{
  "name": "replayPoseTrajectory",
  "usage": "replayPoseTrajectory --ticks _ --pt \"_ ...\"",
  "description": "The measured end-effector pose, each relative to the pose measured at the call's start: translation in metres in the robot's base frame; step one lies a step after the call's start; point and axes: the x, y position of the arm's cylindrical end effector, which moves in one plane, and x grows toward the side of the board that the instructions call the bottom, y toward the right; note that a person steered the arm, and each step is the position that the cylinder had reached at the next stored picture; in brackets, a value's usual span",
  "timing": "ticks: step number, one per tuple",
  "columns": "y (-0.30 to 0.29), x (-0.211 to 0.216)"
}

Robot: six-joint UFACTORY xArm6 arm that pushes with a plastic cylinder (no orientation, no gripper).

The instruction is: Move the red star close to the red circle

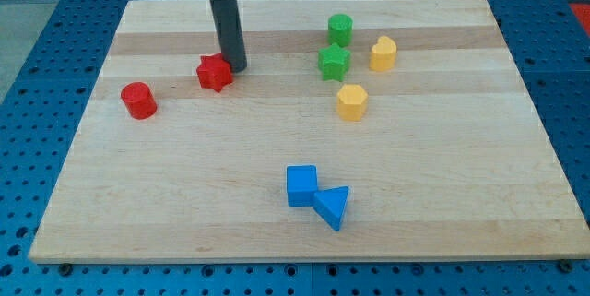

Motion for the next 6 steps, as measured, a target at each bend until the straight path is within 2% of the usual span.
replayPoseTrajectory --ticks 3,6 --pt "0.019 0.000" --pt "-0.068 0.010"
